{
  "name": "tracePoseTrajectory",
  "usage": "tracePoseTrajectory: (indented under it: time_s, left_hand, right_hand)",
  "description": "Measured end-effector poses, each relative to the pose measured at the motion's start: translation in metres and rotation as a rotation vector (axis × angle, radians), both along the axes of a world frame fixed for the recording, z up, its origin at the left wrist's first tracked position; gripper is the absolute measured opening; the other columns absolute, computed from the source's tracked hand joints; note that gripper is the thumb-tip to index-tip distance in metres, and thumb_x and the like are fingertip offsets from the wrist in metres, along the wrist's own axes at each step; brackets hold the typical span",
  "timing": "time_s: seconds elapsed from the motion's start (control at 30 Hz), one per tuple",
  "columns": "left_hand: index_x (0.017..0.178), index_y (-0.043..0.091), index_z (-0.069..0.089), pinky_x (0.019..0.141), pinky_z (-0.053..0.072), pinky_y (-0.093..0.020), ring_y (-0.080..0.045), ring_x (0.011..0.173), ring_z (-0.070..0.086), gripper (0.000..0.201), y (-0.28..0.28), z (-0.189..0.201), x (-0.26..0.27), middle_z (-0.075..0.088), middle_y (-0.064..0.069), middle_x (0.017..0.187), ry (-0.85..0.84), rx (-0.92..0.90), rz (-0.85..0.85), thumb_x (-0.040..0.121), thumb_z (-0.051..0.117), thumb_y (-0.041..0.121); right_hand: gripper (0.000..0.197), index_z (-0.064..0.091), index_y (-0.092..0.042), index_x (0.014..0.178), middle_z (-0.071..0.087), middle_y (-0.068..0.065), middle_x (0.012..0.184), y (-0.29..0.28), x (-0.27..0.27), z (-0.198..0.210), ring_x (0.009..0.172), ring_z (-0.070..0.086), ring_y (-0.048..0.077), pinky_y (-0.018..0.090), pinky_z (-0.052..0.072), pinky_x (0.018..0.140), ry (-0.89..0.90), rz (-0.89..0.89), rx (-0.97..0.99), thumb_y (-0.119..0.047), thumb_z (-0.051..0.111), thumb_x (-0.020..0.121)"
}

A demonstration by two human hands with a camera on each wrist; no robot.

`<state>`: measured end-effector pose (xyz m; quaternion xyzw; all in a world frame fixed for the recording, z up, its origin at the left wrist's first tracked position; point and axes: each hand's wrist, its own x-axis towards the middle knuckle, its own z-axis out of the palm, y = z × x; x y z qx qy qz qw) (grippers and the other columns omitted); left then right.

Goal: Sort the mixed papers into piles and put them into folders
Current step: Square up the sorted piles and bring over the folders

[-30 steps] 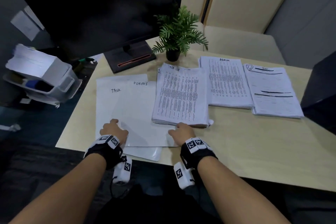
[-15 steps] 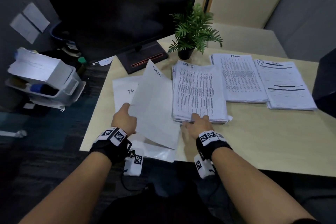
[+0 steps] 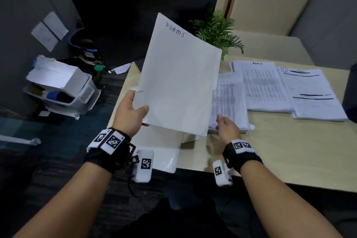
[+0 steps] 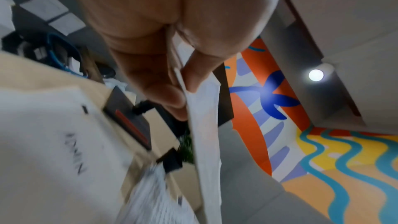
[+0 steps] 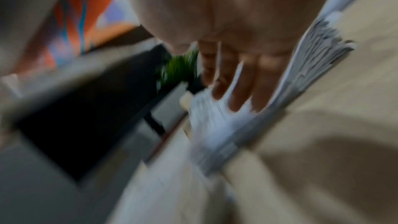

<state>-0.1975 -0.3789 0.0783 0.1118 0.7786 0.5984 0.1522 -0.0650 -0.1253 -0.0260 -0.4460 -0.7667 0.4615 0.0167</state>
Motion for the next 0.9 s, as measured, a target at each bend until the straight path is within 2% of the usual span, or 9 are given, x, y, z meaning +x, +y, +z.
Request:
tracePoseTrajectory:
  time_s: [0.1, 0.2, 0.37, 0.47, 0.53, 0.63, 0.7, 0.8, 0.9]
  left_hand:
    - [0.112, 0.02, 0.057, 0.083, 0.054, -0.033, -0.018, 0.096, 0.066, 0.033, 0.026, -0.015, 0.008, 0.068, -0.002, 0.108, -0.073, 0.012, -0.02, 0.086, 0.055, -0.001]
    - [0.1, 0.031, 0.057, 0.081, 0.056, -0.05, -0.027, 0.095, 0.067, 0.028, 0.057, -0.031, 0.021, 0.068, -0.002, 0.104, -0.174, -0.005, -0.061, 0.083, 0.06, 0.009]
    - [0.099, 0.026, 0.055, 0.084, 0.055, -0.052, -0.027, 0.093, 0.066, 0.023, 0.124, -0.052, 0.05, 0.066, -0.004, 0.104, -0.2, -0.058, -0.132, 0.085, 0.059, 0.008]
    - [0.114, 0.017, 0.051, 0.088, 0.05, -0.036, -0.023, 0.097, 0.061, 0.027, 0.167, -0.059, 0.07, 0.062, -0.003, 0.109, -0.136, -0.183, -0.196, 0.089, 0.059, 0.011]
    - [0.131, 0.015, 0.044, 0.086, 0.044, -0.027, -0.02, 0.102, 0.057, 0.045, 0.192, -0.064, 0.083, 0.057, -0.004, 0.119, -0.126, -0.266, -0.227, 0.089, 0.061, 0.013]
    - [0.149, 0.022, 0.019, 0.105, 0.036, -0.038, -0.025, 0.13, 0.04, 0.084, 0.235, -0.076, 0.101, 0.036, -0.006, 0.145, -0.048, -0.467, -0.213, 0.082, 0.07, 0.021]
    - [0.15, 0.028, 0.014, 0.109, 0.027, -0.047, -0.027, 0.139, 0.026, 0.092, 0.26, -0.079, 0.113, 0.024, -0.003, 0.154, 0.092, -0.669, -0.26, 0.079, 0.072, 0.03]
    - [0.147, 0.033, 0.023, 0.11, 0.021, -0.046, -0.022, 0.143, 0.017, 0.087, 0.299, -0.08, 0.141, 0.02, -0.001, 0.155, 0.253, -0.728, -0.45, 0.076, 0.072, 0.04]
    - [0.147, 0.035, 0.019, 0.113, 0.017, -0.048, -0.021, 0.145, 0.007, 0.095, 0.333, -0.085, 0.168, 0.012, 0.0, 0.157, 0.335, -0.77, -0.612, 0.07, 0.07, 0.056]
  right_hand:
    - [0.042, 0.063, -0.012, 0.107, 0.067, 0.011, 0.084, 0.008, 0.019, 0.024, 0.067, 0.063, 0.024, 0.035, 0.054, 0.064, 0.356, -0.163, -0.436, -0.044, 0.036, 0.103]
    - [0.014, 0.064, -0.015, 0.104, 0.06, 0.015, 0.087, 0.027, 0.046, 0.035, 0.071, 0.055, 0.025, 0.029, 0.053, 0.056, 0.349, -0.039, -0.409, -0.016, 0.053, 0.096]
    - [0.019, 0.059, -0.012, 0.094, 0.063, 0.008, 0.082, 0.075, 0.088, 0.035, 0.056, 0.061, 0.012, 0.024, 0.049, 0.047, 0.344, -0.152, -0.439, 0.003, 0.046, 0.095]
    - [0.021, 0.057, -0.012, 0.091, 0.064, 0.008, 0.08, 0.112, 0.107, 0.028, 0.055, 0.062, 0.012, 0.026, 0.049, 0.049, 0.308, -0.189, -0.407, 0.007, 0.047, 0.092]
    - [0.022, 0.058, -0.012, 0.09, 0.067, 0.01, 0.083, 0.135, 0.119, 0.027, 0.063, 0.064, 0.018, 0.032, 0.053, 0.059, 0.274, -0.219, -0.375, 0.008, 0.048, 0.088]
    - [0.018, 0.062, -0.015, 0.091, 0.072, 0.013, 0.092, 0.174, 0.14, 0.019, 0.079, 0.068, 0.029, 0.045, 0.054, 0.078, 0.211, -0.226, -0.35, -0.003, 0.056, 0.079]
    - [0.02, 0.063, -0.019, 0.088, 0.074, 0.009, 0.091, 0.192, 0.15, 0.009, 0.086, 0.069, 0.032, 0.047, 0.055, 0.084, 0.129, -0.183, -0.304, -0.016, 0.058, 0.069]
    - [0.012, 0.063, -0.019, 0.086, 0.073, 0.009, 0.089, 0.207, 0.156, 0.002, 0.085, 0.069, 0.031, 0.044, 0.057, 0.082, 0.05, -0.14, -0.256, -0.017, 0.061, 0.074]
    - [0.006, 0.063, -0.015, 0.088, 0.071, 0.007, 0.087, 0.209, 0.153, 0.008, 0.078, 0.067, 0.026, 0.038, 0.055, 0.073, 0.066, -0.135, -0.252, -0.014, 0.066, 0.082]
